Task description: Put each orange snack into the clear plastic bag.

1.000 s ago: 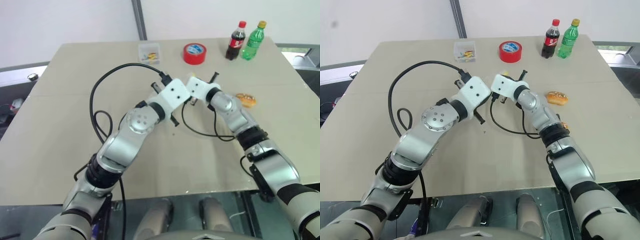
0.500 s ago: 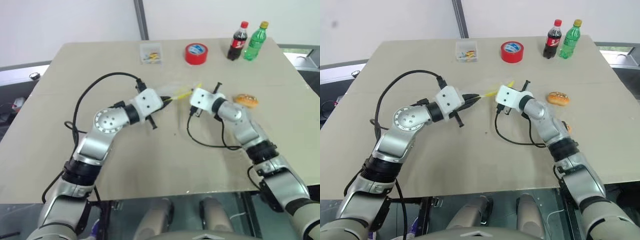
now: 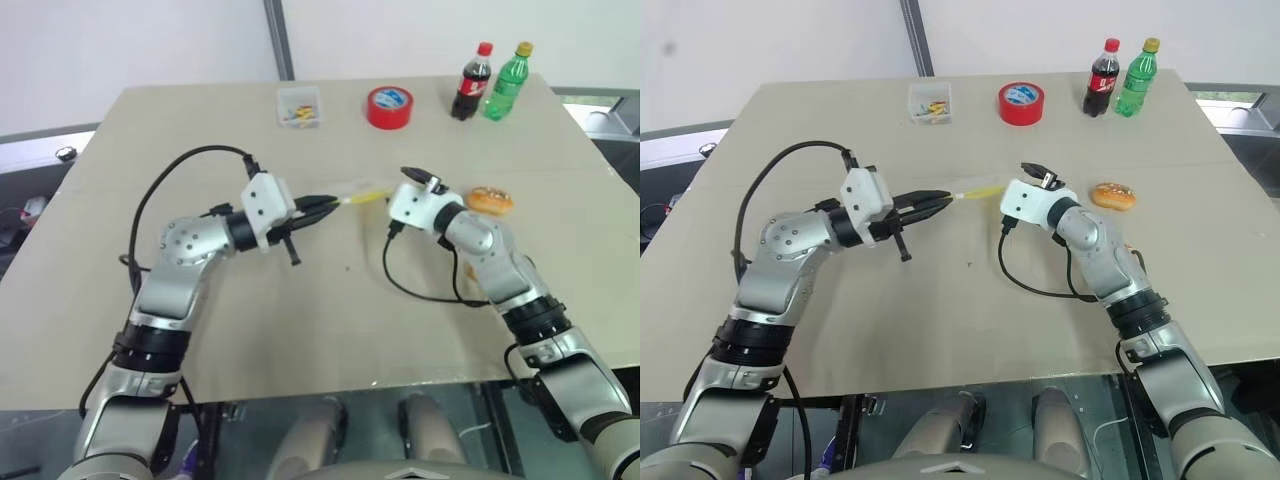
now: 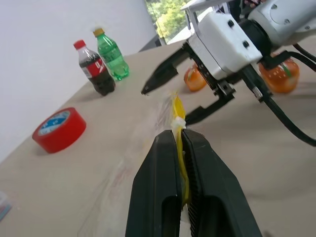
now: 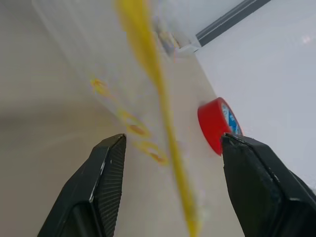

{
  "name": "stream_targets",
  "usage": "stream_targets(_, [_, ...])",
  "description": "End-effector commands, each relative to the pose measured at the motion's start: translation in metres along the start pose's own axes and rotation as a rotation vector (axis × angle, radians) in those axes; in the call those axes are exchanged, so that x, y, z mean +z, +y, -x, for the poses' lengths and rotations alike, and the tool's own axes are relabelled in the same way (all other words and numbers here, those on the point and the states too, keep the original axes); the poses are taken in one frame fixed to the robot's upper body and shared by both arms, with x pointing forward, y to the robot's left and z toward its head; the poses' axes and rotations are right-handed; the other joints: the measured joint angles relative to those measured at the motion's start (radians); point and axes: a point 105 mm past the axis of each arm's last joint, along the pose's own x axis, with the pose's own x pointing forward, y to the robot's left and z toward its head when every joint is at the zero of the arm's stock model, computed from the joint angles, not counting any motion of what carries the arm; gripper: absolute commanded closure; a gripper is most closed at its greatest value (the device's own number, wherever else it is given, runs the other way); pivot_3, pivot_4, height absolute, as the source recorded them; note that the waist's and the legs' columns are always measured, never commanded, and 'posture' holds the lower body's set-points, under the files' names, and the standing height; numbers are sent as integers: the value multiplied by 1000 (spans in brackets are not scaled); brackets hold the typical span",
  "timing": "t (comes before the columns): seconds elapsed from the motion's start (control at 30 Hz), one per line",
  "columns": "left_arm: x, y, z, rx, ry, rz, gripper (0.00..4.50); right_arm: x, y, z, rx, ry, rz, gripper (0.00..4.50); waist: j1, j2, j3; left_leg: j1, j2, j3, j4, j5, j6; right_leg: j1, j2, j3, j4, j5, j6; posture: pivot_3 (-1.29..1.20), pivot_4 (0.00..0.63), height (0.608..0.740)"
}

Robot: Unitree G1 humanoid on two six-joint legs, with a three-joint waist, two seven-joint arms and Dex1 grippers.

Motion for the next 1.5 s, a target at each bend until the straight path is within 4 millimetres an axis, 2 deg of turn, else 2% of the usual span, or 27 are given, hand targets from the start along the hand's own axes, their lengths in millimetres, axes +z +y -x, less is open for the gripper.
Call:
stream_targets(0.03, [6,10,11,19,-3,-40,4500,11,-19,2,-53,-47,37,2777,1,0,0,0,0,0,0,0,0,0,0,0,0,0,0,0,150,710])
stream_targets(0.13, [6,12,12,24,0,-38,4500,11,-16,2,-29,-53,46,4099,2,0,0,0,0,0,0,0,0,0,0,-1,0,0,0,0,150,710])
stream_targets(0.17, [7,13,11,32,-4,-33,4128,11,-15,2,-24,-56,43,4498,2,0,0,0,0,0,0,0,0,0,0,-1,0,0,0,0,150,710])
stream_targets(0.23, [8,12,11,38,-9,-28,3485,12,-16,2,-24,-61,37,4500,2,0,0,0,0,0,0,0,0,0,0,-1,0,0,0,0,150,710])
stream_targets(0.43, [3,6,16,110,73,-61,696,11,-21,-1,-36,-43,15,4500,-2,0,0,0,0,0,0,0,0,0,0,0,0,0,0,0,150,710])
stream_targets(0.57, [9,-6,15,206,132,-14,696,12,-25,-3,-36,-15,14,4500,1,0,0,0,0,0,0,0,0,0,0,0,0,0,0,0,150,710])
stream_targets(0.73, [16,-40,6,270,231,51,696,18,-25,0,-17,4,8,4500,4,0,0,0,0,0,0,0,0,0,0,0,0,0,0,0,150,710])
stream_targets(0.97, [14,-53,2,363,356,118,696,26,-16,8,34,14,4,4500,6,0,0,1,0,0,0,0,0,2,1,0,0,0,0,0,150,710])
stream_targets(1.1, [12,-48,3,417,398,117,696,30,-13,9,41,13,8,4500,8,0,0,1,0,0,0,0,0,2,1,-1,0,0,0,0,150,710])
stream_targets(1.3, [20,-39,-7,418,363,97,696,38,-6,5,40,-4,0,4500,9,0,0,1,0,0,0,0,0,2,0,-1,0,0,0,0,150,710])
stream_targets(1.47, [20,-35,-6,417,369,90,696,38,-5,5,25,-2,-3,4500,9,0,0,1,0,0,0,0,0,2,0,-1,-1,0,0,0,150,710])
stream_targets(1.5, [20,-35,-5,417,371,87,1224,37,-5,5,23,0,-4,4500,9,0,0,1,0,0,0,0,0,2,0,-1,-1,0,0,0,150,710])
